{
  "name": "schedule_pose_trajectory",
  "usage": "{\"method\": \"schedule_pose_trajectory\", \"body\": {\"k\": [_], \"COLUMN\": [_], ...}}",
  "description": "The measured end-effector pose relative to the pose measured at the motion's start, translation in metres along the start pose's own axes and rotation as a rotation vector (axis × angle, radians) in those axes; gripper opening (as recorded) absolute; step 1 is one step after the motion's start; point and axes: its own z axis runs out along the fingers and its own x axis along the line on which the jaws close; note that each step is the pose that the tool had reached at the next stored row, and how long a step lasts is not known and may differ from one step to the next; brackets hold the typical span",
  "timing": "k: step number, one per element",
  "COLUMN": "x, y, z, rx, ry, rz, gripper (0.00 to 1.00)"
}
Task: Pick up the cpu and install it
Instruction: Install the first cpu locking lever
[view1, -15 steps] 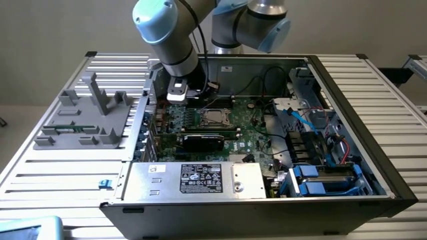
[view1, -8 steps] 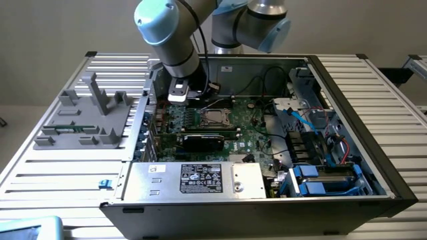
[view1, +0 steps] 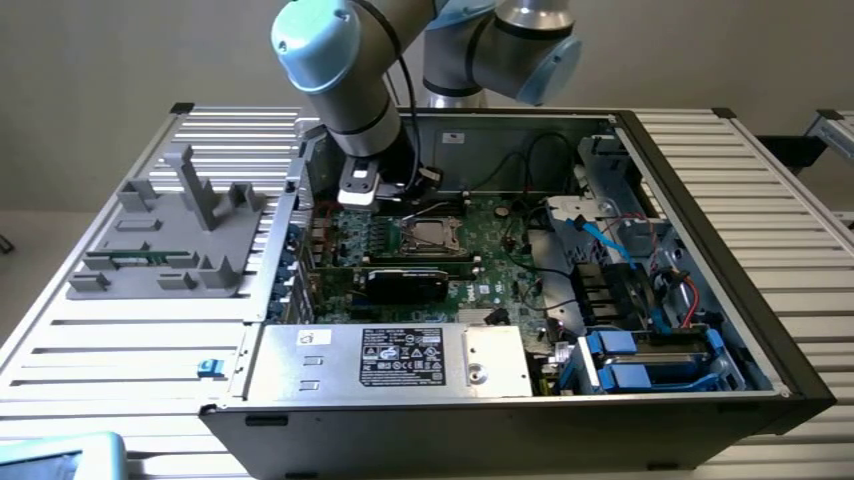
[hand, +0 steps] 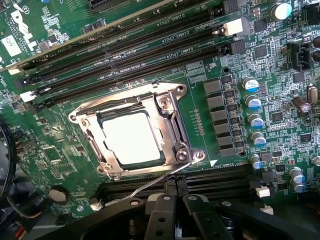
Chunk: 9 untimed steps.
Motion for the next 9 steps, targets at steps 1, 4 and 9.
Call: {"method": "schedule_pose_trajectory", "body": {"k": [1,4,9], "x": [0.0002,0.0008,0.0014], "y": [0.0000,0.0001,0.0005], "z": [0.0003,0.0012,0.0027], "rx": [0.0000,0.0001,-0.0003], "ry": [0.0000,0.0004,0.0015], "rz": [0.000,0.001,0.004], "gripper": [0.11,0.11,0.11]}}
